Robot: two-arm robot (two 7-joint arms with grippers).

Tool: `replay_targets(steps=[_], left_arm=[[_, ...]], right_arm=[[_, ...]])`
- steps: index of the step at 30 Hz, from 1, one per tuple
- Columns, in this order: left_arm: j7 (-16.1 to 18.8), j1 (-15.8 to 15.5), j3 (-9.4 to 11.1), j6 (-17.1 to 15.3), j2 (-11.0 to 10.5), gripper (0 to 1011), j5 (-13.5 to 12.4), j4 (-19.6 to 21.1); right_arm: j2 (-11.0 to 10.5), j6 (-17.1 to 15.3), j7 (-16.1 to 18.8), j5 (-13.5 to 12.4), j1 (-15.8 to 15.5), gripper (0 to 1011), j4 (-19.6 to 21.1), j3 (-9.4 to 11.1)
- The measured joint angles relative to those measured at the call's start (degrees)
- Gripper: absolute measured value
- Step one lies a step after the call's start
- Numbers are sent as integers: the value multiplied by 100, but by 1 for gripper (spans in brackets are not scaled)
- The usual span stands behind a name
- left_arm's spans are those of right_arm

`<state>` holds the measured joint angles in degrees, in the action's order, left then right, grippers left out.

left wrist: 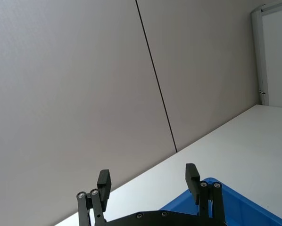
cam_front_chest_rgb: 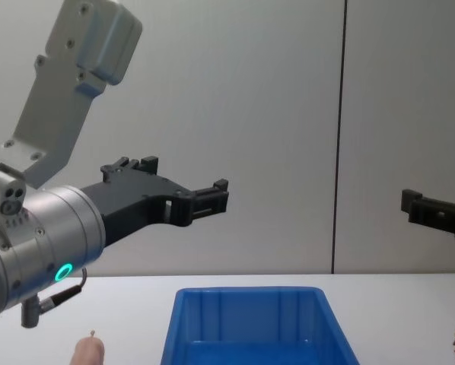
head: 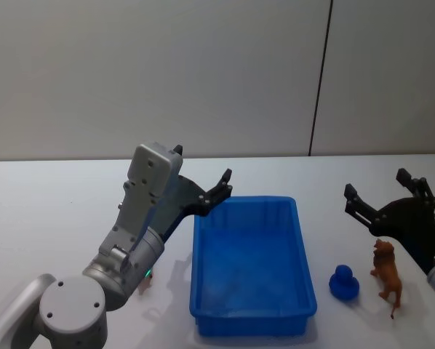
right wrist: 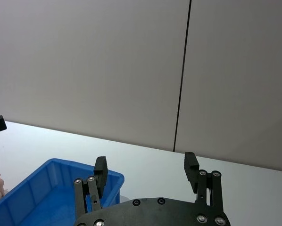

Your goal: Pick up the two dolls from the table and place them into the box.

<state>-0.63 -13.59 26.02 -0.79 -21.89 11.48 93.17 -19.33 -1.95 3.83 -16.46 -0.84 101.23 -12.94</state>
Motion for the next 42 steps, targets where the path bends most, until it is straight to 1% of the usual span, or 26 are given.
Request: replay_targets(steps=[18, 24, 35, 42], left_arm=[[0, 0, 0, 0, 0, 1001, 0, 0], [0, 0, 0, 0, 0, 1001, 0, 0], [0, 0, 0, 0, 0, 1001, 0, 0], [0, 0, 0, 0, 0, 1001, 0, 0]], right_arm=[[-2, 0, 4, -5, 0, 1001, -6, 5], [-39, -24, 57, -86, -2, 1001, -48, 45], [-226, -259, 277, -360, -45, 1001, -313, 206], [-334, -466, 375, -396, -92, 1001, -505, 272]])
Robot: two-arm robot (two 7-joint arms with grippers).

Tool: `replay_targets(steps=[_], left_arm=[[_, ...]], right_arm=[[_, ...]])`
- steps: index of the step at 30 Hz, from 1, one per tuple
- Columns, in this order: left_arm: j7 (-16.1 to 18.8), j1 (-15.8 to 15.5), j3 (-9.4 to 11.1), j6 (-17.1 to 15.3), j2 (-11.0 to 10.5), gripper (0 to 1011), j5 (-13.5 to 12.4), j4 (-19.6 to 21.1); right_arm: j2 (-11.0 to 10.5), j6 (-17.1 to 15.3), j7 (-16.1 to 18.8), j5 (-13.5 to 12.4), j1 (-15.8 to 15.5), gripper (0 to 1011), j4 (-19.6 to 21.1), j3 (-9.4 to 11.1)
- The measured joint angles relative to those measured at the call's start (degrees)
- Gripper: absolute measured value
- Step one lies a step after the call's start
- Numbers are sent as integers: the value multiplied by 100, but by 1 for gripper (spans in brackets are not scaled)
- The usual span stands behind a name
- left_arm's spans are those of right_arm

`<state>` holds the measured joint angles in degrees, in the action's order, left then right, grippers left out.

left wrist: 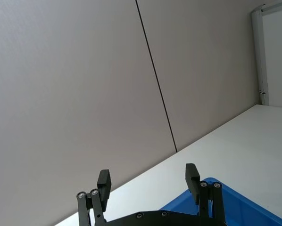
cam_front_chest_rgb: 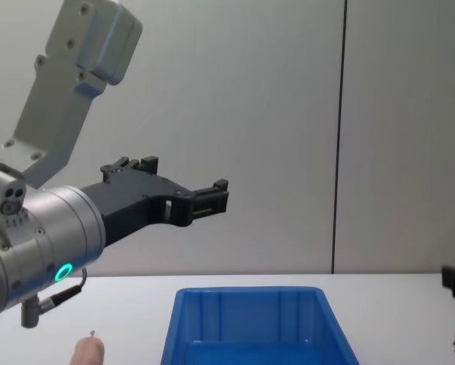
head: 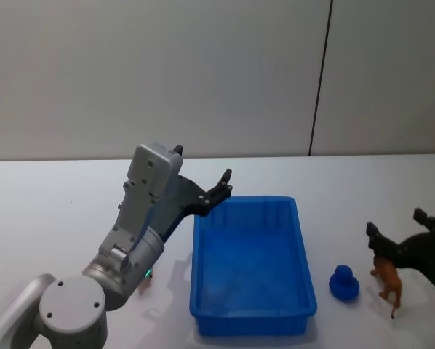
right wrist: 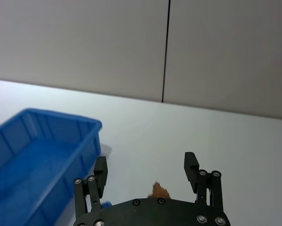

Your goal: Pick up the two dolls from the table and place them into the box.

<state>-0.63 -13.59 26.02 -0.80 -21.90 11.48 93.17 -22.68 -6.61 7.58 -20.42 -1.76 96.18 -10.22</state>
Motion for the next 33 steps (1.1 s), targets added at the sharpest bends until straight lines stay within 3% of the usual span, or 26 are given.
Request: replay_targets(steps=[14, 33], left_arm=[[0, 0, 0, 0, 0, 1001, 0, 0], [0, 0, 0, 0, 0, 1001, 0, 0]], right_arm=[[-121, -446, 199, 186, -80, 1001, -299, 19], [-49, -997, 343, 202, -53, 978, -542, -63]])
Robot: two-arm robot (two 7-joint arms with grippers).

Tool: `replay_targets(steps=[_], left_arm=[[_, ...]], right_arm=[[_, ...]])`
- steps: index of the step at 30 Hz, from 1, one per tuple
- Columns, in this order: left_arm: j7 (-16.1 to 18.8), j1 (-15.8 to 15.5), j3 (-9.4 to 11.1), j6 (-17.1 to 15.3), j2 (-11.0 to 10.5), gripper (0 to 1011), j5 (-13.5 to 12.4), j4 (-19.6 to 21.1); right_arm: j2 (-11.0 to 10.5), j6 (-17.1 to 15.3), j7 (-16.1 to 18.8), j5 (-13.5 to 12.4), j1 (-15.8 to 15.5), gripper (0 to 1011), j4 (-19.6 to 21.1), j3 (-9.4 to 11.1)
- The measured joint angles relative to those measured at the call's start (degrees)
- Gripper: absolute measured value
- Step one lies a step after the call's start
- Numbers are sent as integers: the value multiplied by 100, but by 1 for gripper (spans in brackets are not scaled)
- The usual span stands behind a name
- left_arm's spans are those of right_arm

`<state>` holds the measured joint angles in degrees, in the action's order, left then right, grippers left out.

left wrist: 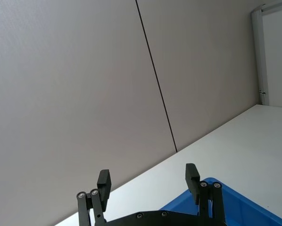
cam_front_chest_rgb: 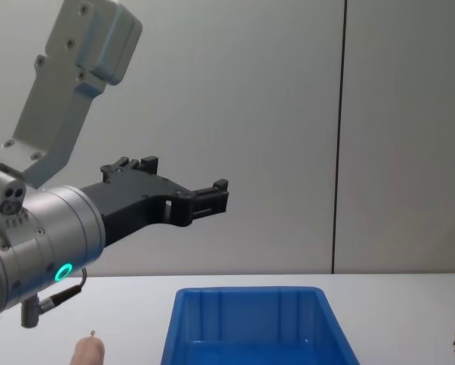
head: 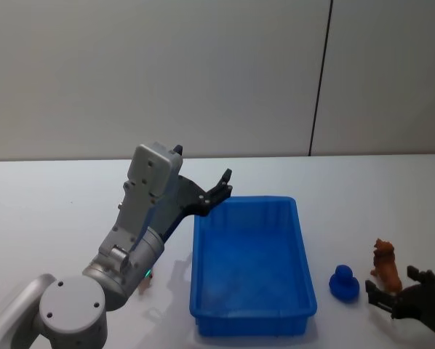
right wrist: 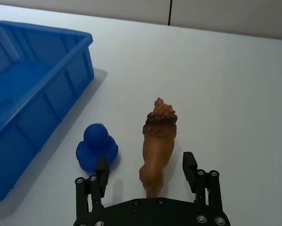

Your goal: Pick up the two dolls from the table and place them into the box.

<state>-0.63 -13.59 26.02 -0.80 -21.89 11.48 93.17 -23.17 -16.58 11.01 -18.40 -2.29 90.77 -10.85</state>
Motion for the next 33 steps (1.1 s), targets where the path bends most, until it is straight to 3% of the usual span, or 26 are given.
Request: replay_targets(steps=[5, 18, 22, 25, 33], left_arm=[[0, 0, 0, 0, 0, 1001, 0, 0], [0, 0, 0, 0, 0, 1001, 0, 0], [0, 0, 0, 0, 0, 1001, 0, 0], [0, 0, 0, 0, 0, 1001, 0, 0], [1, 0, 0, 0, 0, 1001, 0, 0]], right_arm=[[23, -124, 17, -32, 22, 902, -46, -13], [75, -316, 0, -79, 81, 500, -139, -25], [85, -310, -33, -66, 101, 336, -145, -24], [90, -252, -58, -29, 109, 278, -137, -24], [100, 14, -80, 109, 143, 275, -44, -22]])
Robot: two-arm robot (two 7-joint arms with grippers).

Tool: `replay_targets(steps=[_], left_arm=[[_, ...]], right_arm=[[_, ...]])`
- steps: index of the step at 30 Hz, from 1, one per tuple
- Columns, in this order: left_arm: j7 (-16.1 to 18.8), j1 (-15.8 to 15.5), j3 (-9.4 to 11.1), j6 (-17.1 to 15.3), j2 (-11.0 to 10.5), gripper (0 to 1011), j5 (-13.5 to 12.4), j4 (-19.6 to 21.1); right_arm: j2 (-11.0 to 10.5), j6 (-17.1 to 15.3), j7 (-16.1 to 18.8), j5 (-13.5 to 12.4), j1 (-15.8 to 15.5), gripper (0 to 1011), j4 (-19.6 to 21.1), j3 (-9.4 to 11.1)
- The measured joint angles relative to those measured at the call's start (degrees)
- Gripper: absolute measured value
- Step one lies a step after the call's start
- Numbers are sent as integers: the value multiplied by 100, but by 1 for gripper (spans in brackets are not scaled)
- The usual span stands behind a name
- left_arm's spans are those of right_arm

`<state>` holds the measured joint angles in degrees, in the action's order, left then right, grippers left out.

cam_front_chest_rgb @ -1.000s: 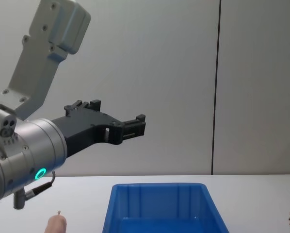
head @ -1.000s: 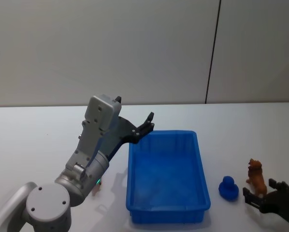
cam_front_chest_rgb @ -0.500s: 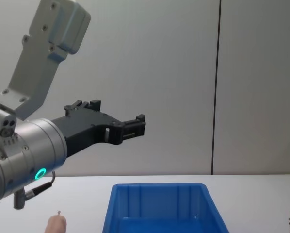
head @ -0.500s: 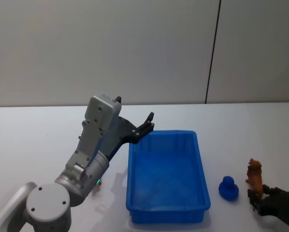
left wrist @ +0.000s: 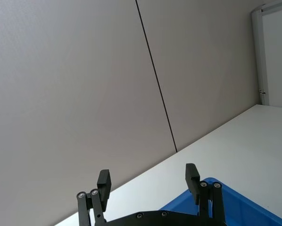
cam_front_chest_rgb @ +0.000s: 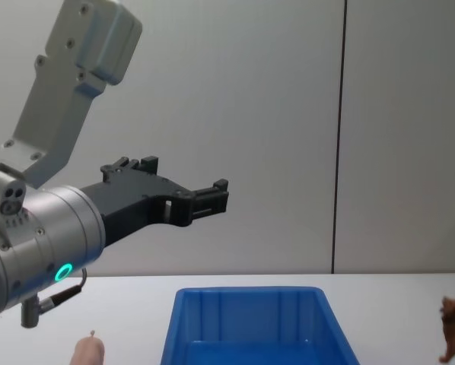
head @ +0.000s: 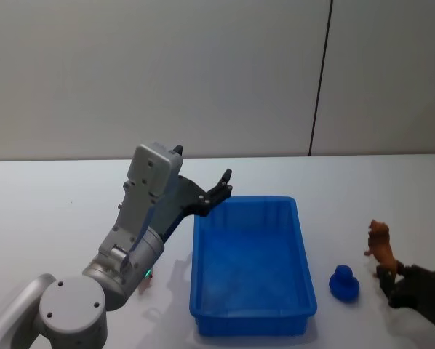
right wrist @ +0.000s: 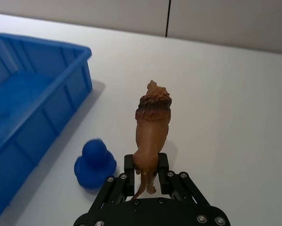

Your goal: Pick up the two dolls from the table and place them into the box.

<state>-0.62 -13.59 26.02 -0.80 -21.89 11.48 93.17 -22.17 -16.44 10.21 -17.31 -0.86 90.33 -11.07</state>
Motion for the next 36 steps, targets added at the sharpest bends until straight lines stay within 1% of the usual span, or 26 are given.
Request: replay_targets(steps=[8, 9, 15, 19, 21, 24, 25, 28, 30, 36], left_arm=[[0, 0, 0, 0, 0, 1001, 0, 0], [0, 0, 0, 0, 0, 1001, 0, 0], [0, 0, 0, 0, 0, 1001, 0, 0], [0, 0, 0, 0, 0, 1001, 0, 0], [0, 0, 0, 0, 0, 1001, 0, 0], [0, 0, 0, 0, 0, 1001, 0, 0], [0, 0, 0, 0, 0, 1001, 0, 0], [0, 0, 0, 0, 0, 1001, 0, 0], [0, 0, 0, 0, 0, 1001, 0, 0], [0, 0, 0, 0, 0, 1001, 0, 0]], right_arm=[[22, 346, 116, 202, 80, 275, 153, -24], [29, 421, 173, 247, 103, 275, 181, -34], [67, 623, 397, 390, 201, 275, 281, -78], [118, 739, 644, 502, 302, 275, 345, -134], [139, 763, 725, 534, 335, 275, 359, -155], [210, 805, 965, 610, 437, 275, 384, -226], [210, 805, 965, 610, 437, 275, 384, -226], [281, 810, 1219, 669, 532, 275, 387, -295], [323, 804, 1316, 686, 579, 275, 387, -332], [509, 660, 1716, 738, 762, 275, 310, -492]])
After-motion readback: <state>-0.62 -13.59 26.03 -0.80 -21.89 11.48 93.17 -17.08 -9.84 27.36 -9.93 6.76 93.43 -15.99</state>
